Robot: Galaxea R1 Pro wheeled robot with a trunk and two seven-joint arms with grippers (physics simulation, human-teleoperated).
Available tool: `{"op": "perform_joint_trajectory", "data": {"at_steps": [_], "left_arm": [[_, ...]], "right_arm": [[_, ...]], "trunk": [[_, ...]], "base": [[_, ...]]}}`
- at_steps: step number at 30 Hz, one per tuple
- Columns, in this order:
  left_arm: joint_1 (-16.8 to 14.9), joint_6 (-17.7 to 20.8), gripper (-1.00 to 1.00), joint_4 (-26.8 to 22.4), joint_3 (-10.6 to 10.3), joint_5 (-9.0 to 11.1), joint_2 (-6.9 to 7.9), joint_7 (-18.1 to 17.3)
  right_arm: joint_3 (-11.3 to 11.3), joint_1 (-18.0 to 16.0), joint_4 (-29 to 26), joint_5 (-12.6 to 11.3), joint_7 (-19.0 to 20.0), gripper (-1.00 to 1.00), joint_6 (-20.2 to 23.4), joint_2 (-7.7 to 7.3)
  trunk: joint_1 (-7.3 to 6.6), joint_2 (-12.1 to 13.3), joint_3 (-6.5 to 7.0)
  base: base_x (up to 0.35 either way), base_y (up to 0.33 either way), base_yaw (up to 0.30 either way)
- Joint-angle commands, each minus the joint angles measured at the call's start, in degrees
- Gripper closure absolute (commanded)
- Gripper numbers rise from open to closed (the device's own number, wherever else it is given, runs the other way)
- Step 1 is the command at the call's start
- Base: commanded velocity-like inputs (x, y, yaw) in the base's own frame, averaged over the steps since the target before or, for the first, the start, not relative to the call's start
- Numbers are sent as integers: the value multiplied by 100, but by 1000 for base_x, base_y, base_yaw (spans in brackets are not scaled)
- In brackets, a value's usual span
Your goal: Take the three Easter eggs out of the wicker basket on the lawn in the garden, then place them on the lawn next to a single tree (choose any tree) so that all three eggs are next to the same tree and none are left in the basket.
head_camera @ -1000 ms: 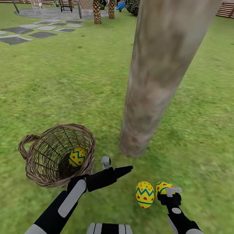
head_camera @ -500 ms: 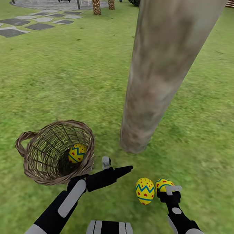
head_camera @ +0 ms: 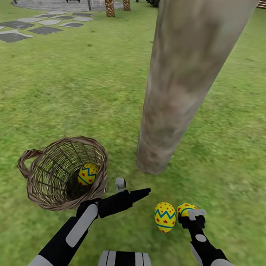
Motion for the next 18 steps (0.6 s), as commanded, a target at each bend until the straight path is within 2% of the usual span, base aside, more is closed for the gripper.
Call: {"op": "perform_joint_trajectory", "data": {"at_steps": [1,12,18], "left_arm": [[-2,37,-100,1,1,35,0,3],[5,36,-100,10,-3,21,-7,4],[6,45,-100,1,-2,16,-9,57]], "right_arm": [[-64,-2,160,17,-3,-100,276,0],[-70,-2,123,10,-4,-100,312,-8],[-73,-2,120,10,-3,-100,324,2]], "trunk": [[1,0,-4],[1,0,-4],[-14,8,129]], "base": [[0,0,0],[0,0,0],[0,0,0]]}}
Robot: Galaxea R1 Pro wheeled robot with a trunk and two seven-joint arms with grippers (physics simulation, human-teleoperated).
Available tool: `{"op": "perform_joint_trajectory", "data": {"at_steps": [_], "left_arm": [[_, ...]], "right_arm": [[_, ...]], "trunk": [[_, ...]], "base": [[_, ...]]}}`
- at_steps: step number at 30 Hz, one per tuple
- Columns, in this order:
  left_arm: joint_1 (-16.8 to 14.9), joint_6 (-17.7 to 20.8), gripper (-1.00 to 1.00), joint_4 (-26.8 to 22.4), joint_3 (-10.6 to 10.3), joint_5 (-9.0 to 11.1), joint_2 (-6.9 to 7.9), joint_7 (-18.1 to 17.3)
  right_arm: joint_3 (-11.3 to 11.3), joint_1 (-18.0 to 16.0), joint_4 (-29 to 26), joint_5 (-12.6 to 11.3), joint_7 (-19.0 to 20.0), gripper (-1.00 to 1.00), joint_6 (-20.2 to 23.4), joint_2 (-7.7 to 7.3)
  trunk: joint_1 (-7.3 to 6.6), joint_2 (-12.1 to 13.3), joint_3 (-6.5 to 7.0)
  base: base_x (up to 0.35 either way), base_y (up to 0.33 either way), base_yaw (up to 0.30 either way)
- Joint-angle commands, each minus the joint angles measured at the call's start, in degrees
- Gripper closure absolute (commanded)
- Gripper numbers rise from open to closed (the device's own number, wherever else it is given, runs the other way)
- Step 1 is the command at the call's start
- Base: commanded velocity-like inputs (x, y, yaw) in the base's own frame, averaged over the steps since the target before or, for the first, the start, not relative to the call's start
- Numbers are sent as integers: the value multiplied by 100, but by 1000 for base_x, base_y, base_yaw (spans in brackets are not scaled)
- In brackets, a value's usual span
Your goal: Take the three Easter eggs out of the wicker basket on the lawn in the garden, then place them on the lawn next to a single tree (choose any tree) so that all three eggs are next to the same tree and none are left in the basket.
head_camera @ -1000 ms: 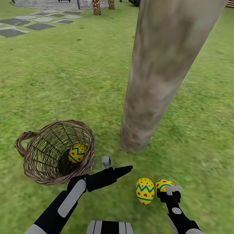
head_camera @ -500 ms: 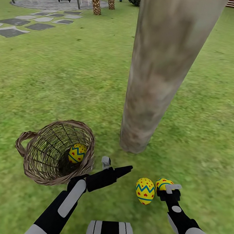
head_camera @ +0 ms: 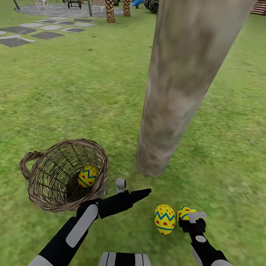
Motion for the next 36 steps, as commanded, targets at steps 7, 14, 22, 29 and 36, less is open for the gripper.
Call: {"op": "perform_joint_trajectory", "data": {"at_steps": [7,14,22,29,36], "left_arm": [[-2,36,-100,2,-1,33,-12,11],[-2,41,-100,3,-4,9,-25,24],[-2,51,-100,2,-3,18,-31,239],[-29,81,-100,-42,-6,9,-35,323],[-67,111,-100,-57,-9,-5,-105,372]], "right_arm": [[-23,-4,-4,68,-9,-100,-47,15],[-23,-4,-4,68,-8,-100,-32,15],[-31,-4,-17,68,-8,-100,-46,15],[-40,-4,-22,68,3,-100,-40,7],[-40,-4,-17,68,5,-100,-30,6]], "trunk": [[-19,8,153],[-37,18,308],[-57,28,485],[-75,38,640],[-94,47,795]], "base": [[0,0,0],[0,0,0],[0,0,0],[0,0,0],[-49,0,0]]}}
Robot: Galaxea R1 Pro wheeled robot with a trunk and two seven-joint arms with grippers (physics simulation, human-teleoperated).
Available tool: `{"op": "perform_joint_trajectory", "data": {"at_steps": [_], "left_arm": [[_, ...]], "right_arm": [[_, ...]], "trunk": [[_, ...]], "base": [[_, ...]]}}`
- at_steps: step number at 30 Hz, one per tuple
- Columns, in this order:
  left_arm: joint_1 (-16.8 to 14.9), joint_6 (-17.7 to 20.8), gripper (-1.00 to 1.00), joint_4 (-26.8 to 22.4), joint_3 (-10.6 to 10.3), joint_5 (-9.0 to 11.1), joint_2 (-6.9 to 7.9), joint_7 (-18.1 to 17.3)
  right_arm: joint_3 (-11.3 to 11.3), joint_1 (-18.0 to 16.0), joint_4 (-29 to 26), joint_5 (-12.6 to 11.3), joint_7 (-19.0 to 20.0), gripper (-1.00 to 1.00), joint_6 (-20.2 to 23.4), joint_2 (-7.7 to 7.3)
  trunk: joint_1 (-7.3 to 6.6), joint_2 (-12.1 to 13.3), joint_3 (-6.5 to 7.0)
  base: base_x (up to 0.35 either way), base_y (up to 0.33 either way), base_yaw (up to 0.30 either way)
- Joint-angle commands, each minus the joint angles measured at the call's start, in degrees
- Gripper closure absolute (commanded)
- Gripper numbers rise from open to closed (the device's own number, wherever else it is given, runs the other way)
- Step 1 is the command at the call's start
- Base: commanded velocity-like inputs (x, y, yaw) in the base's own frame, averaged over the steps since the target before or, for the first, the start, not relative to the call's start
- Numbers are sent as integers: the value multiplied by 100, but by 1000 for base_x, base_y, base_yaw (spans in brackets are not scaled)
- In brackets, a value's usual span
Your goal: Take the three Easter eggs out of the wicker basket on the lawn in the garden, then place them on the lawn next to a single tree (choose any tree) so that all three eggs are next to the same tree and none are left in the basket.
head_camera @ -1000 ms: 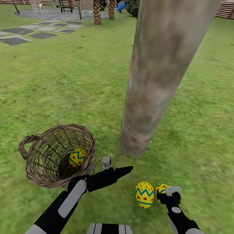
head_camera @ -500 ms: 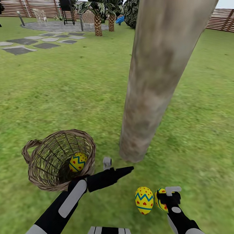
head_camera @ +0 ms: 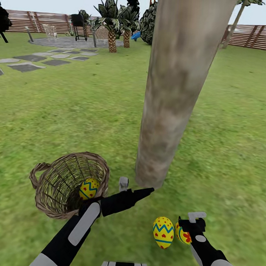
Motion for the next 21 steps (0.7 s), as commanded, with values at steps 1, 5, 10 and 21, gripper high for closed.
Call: {"op": "perform_joint_trajectory", "data": {"at_steps": [1,5,10,21], "left_arm": [[-5,37,-100,4,1,30,-4,5],[-8,47,-100,16,2,28,-9,16],[-9,56,-100,35,8,29,-10,16],[-49,74,-100,40,9,33,-9,150]], "right_arm": [[-40,-4,10,58,-7,-100,-24,0],[-40,-4,12,58,-6,-100,-20,-2],[-40,-4,12,58,-8,-100,-15,-6],[-29,-4,24,58,-10,-100,-14,10]], "trunk": [[-6,0,19],[-16,5,108],[-29,12,219],[-57,27,462]], "base": [[-259,0,0],[-312,0,0],[-326,0,0],[-46,0,0]]}}
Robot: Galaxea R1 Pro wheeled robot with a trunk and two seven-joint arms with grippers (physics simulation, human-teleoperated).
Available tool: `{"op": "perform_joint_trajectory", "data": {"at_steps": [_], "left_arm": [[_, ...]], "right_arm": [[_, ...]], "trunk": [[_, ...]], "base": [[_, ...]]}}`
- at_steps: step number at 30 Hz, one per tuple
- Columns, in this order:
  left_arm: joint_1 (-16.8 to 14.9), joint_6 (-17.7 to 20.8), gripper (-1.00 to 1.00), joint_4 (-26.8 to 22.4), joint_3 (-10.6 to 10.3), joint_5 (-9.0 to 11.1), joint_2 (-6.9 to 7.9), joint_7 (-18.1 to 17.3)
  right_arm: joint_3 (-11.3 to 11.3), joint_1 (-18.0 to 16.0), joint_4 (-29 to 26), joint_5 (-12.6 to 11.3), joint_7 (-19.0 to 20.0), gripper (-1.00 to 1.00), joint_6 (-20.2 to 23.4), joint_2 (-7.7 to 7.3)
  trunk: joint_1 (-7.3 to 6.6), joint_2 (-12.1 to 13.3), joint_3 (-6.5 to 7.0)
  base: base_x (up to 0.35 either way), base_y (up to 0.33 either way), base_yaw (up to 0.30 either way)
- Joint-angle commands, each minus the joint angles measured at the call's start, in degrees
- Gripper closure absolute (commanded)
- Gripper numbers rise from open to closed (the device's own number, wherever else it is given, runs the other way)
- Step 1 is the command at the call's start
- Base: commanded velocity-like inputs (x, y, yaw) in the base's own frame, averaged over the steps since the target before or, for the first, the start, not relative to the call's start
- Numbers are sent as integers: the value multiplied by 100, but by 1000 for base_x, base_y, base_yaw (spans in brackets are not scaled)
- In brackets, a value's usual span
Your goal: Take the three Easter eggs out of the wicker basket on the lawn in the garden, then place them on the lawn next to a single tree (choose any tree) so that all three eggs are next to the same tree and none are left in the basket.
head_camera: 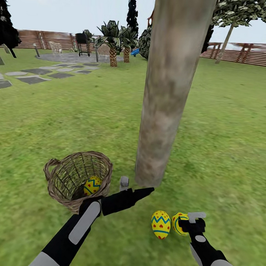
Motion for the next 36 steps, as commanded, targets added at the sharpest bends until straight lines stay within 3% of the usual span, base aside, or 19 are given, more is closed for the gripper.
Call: {"op": "perform_joint_trajectory", "data": {"at_steps": [1,10,24,29,36], "left_arm": [[-11,36,-100,3,1,32,-1,34],[-49,45,-100,-18,3,34,6,98],[-121,80,-100,13,10,78,16,74],[-121,70,-100,12,10,78,30,68],[-113,-11,-100,3,19,96,128,32]], "right_arm": [[-39,-4,11,59,-6,-100,-24,2],[-25,-4,50,68,3,-100,-48,14],[-8,-4,93,86,15,-100,-40,22],[-7,-4,87,93,15,-100,-58,31],[-7,4,85,95,15,-100,-59,39]], "trunk": [[-3,0,19],[-27,12,218],[-63,31,528],[-76,37,639],[-76,37,639]], "base": [[0,0,0],[-3,0,0],[-289,124,0],[-76,39,0],[-4,2,0]]}}
